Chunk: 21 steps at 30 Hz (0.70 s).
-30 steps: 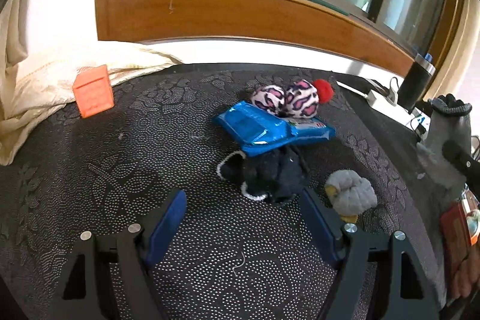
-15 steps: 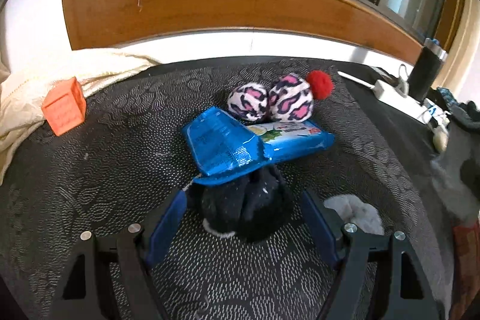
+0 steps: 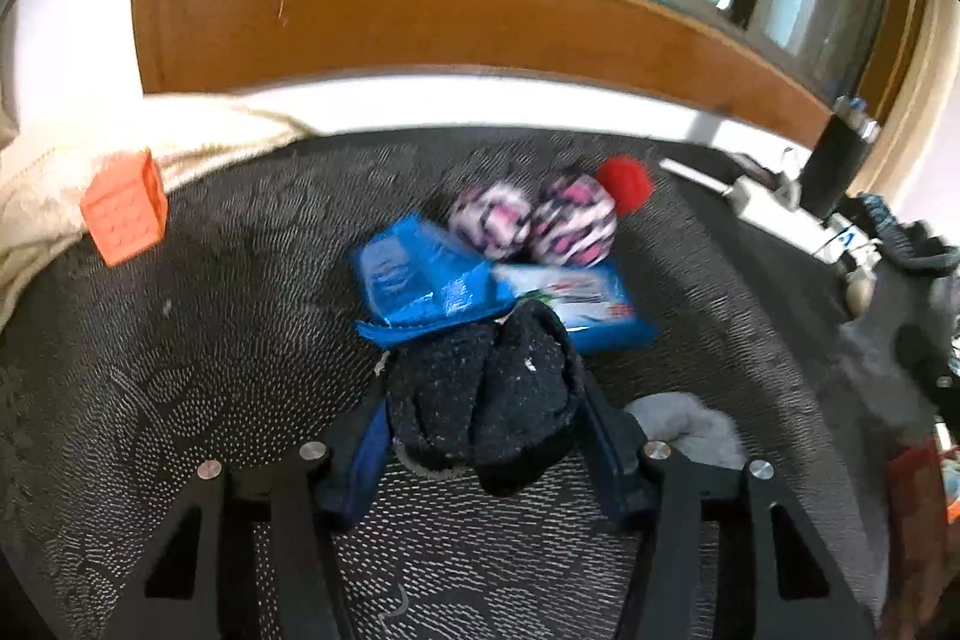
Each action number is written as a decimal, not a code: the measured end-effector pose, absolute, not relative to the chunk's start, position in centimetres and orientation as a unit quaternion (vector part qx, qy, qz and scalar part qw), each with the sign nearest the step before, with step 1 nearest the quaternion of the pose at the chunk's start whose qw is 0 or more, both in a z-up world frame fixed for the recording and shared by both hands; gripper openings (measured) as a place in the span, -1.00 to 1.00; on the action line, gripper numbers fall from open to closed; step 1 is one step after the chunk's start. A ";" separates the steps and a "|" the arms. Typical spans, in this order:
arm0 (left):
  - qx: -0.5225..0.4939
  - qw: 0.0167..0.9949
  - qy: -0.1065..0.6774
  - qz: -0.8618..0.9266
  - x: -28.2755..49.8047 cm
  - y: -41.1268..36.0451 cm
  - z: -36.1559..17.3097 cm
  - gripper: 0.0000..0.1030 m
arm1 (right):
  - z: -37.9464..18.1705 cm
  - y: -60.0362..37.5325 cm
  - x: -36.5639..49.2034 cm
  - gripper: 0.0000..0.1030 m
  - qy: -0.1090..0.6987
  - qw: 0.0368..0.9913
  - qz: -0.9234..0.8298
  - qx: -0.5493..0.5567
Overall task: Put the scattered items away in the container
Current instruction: 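Grasp the grey sock with the right tool while the left tool grasps the black fuzzy socks, then carry the grey sock and black fuzzy socks in both tools to the tin box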
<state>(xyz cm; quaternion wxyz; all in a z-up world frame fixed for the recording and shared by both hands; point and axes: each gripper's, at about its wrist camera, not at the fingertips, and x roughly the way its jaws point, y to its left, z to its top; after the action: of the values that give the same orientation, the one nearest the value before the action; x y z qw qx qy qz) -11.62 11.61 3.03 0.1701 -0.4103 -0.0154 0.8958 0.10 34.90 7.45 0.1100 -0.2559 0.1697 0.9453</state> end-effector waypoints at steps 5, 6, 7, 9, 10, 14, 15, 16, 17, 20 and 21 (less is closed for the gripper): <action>-0.398 0.185 -0.012 0.898 -10.7 12.2 4.4 0.14 | 8.4 34.9 1.4 -0.49 0.170 0.120 0.947 -0.246; -0.399 0.186 -0.012 0.898 -10.7 12.3 4.5 0.14 | 8.6 34.9 2.0 -0.49 0.170 0.123 0.947 -0.245; -0.400 0.188 -0.013 0.897 -10.7 12.4 4.5 0.14 | 8.7 34.9 2.5 -0.49 0.170 0.126 0.946 -0.244; -0.402 0.190 -0.015 0.895 -10.6 12.7 4.5 0.14 | 8.8 35.4 3.9 -0.49 0.176 0.136 0.943 -0.248; -0.403 0.191 -0.016 0.895 -10.6 12.8 4.5 0.14 | 9.1 36.0 4.9 -0.49 0.183 0.143 0.941 -0.246; -0.398 0.200 -0.018 0.895 -10.1 13.2 5.2 0.14 | 10.1 38.4 8.6 -0.49 0.207 0.174 0.933 -0.237; -0.395 0.202 -0.018 0.896 -10.0 13.3 5.4 0.14 | 10.4 39.0 9.6 -0.49 0.213 0.183 0.931 -0.234; -0.394 0.204 -0.019 0.896 -9.9 13.3 5.6 0.14 | 11.0 39.8 10.7 -0.49 0.216 0.196 0.929 -0.228; -0.393 0.206 -0.020 0.896 -9.8 13.4 5.8 0.14 | 11.5 40.5 11.8 -0.49 0.218 0.208 0.927 -0.223; -0.389 0.211 -0.023 0.896 -9.5 13.5 6.3 0.14 | 12.4 42.6 15.0 -0.48 0.225 0.246 0.919 -0.212; -0.387 0.213 -0.024 0.897 -9.4 13.5 6.4 0.14 | 12.5 43.2 16.0 -0.48 0.227 0.259 0.915 -0.210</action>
<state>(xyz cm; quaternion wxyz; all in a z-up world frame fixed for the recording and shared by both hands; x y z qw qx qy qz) -9.38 13.46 6.42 0.2127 -0.3874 -0.0242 0.8967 15.99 43.21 12.51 0.2587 -0.2099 0.2265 0.9153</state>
